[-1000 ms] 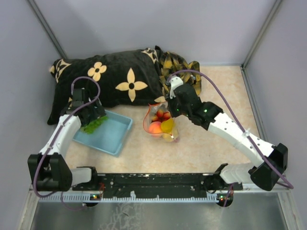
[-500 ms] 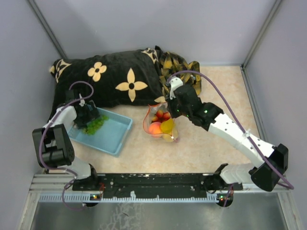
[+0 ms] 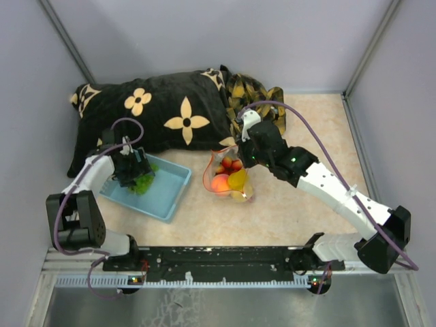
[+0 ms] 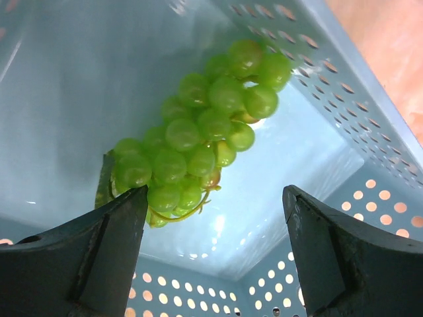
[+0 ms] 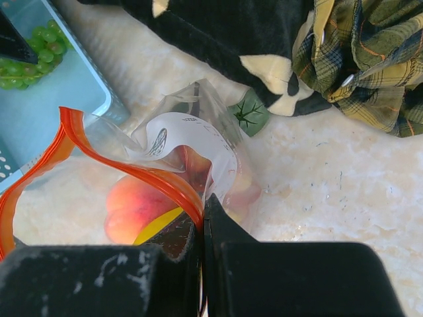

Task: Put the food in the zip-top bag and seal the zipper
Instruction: Pick up the fake fruit from the bin.

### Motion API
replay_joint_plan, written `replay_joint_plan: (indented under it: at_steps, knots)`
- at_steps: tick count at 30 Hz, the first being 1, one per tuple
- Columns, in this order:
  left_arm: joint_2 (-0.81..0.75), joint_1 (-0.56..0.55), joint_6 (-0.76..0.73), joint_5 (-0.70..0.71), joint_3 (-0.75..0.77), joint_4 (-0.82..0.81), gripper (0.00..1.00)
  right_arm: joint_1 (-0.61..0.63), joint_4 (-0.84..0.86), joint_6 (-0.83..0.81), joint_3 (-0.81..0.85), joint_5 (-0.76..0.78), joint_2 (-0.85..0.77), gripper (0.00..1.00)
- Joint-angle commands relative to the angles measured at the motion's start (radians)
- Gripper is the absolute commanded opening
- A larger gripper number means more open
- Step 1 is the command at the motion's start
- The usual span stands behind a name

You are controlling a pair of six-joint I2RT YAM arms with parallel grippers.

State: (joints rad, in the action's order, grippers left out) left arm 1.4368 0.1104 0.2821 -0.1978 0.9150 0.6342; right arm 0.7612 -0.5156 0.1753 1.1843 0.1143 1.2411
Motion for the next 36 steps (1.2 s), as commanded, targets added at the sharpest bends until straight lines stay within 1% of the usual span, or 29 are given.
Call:
replay_joint_plan:
  at_steps: [1, 3, 9, 12, 16, 20, 22, 24, 26, 27, 28, 29, 31, 36]
  knots:
    - [0.013, -0.105, 0.009, 0.162, 0.069, 0.08, 0.88, -0.007, 0.063, -0.015, 0.009, -0.001, -0.02, 0.0]
    - [0.033, -0.137, 0.011, 0.234, 0.094, 0.09, 0.89, -0.006, 0.061, -0.015, 0.009, 0.003, -0.02, 0.0]
    - [0.12, -0.141, -0.041, 0.315, 0.144, 0.07, 0.89, -0.006, 0.055, -0.014, 0.005, 0.013, -0.023, 0.0]
    - [0.164, -0.14, -0.055, 0.32, 0.141, 0.053, 0.89, -0.008, 0.055, -0.014, 0.002, 0.019, -0.022, 0.0]
    - [0.238, -0.139, -0.055, 0.282, 0.126, 0.046, 0.88, -0.007, 0.057, -0.014, 0.006, 0.017, -0.016, 0.0]
    - [0.273, -0.14, -0.06, 0.248, 0.122, 0.052, 0.84, -0.007, 0.057, -0.014, 0.009, 0.019, -0.011, 0.0]
    - [0.265, -0.138, -0.06, 0.228, 0.116, 0.051, 0.79, -0.007, 0.057, -0.013, 0.01, 0.021, -0.012, 0.0]
    - [0.238, -0.139, -0.06, 0.22, 0.107, 0.048, 0.7, -0.008, 0.057, -0.014, 0.012, 0.023, -0.011, 0.0]
    - [0.207, -0.139, -0.059, 0.212, 0.107, 0.055, 0.58, -0.007, 0.053, -0.014, 0.014, 0.026, -0.011, 0.0]
    - [0.192, -0.139, -0.057, 0.206, 0.105, 0.06, 0.5, -0.008, 0.051, -0.013, 0.014, 0.028, -0.011, 0.0]
    - [0.174, -0.139, -0.056, 0.199, 0.106, 0.064, 0.44, -0.007, 0.052, -0.014, 0.015, 0.032, -0.011, 0.0]
    - [0.155, -0.139, -0.053, 0.195, 0.106, 0.067, 0.4, -0.008, 0.051, -0.016, 0.017, 0.034, -0.011, 0.0]
    - [0.117, -0.14, -0.048, 0.176, 0.109, 0.078, 0.34, -0.008, 0.047, -0.015, 0.022, 0.037, -0.008, 0.0]
    - [-0.001, -0.15, -0.034, 0.11, 0.109, 0.083, 0.24, -0.008, 0.039, -0.014, 0.033, 0.047, -0.002, 0.0]
